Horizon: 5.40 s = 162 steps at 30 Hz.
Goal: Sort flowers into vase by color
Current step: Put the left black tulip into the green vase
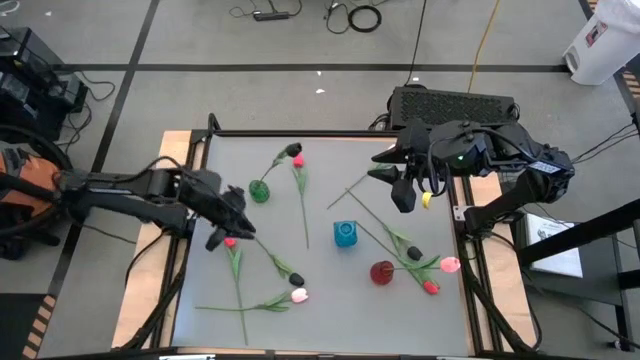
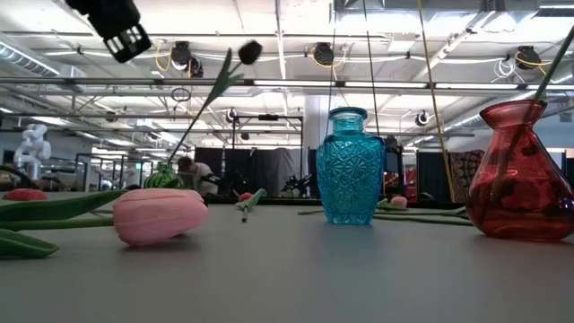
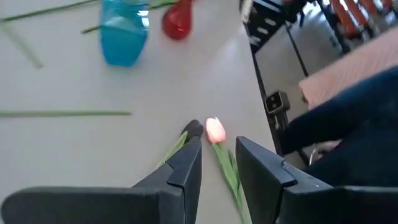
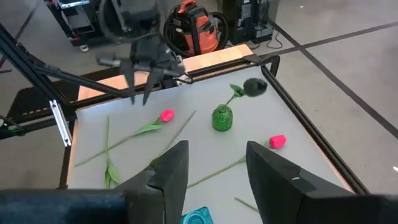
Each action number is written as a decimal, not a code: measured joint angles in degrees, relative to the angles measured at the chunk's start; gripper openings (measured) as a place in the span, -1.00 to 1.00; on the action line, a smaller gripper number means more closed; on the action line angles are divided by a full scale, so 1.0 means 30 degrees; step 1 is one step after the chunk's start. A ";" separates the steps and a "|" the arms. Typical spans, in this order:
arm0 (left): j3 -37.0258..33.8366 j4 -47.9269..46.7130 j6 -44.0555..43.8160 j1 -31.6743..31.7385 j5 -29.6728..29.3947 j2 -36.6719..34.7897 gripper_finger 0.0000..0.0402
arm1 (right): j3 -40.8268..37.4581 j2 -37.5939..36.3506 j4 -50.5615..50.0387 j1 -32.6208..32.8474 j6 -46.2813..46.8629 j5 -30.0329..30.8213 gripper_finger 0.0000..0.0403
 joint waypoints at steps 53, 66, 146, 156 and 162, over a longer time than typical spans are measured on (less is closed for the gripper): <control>-0.0022 0.3585 0.7095 -0.5259 -0.6117 1.3661 -0.06 | -0.0003 0.0000 -0.0033 0.0000 0.0905 -0.0022 -0.24; -0.0029 0.4444 0.7088 -0.5237 -0.6710 1.5004 -0.06 | 0.0000 0.0000 -0.0026 0.0004 0.0909 -0.0022 -0.24; -0.0006 0.8951 0.4115 -0.5259 -2.1180 0.2190 -0.95 | -0.0007 0.0007 -0.0043 0.0001 0.0311 0.0000 -0.24; -0.0004 1.0458 0.8017 -0.5259 -2.6931 -0.2049 -0.94 | -0.0007 0.0150 -0.0048 0.0003 0.0319 0.0003 -0.24; -0.0007 1.0625 0.8509 -0.5003 -3.0072 -0.3512 -0.94 | -0.0007 0.0491 -0.0045 0.0007 0.0246 0.0005 -0.24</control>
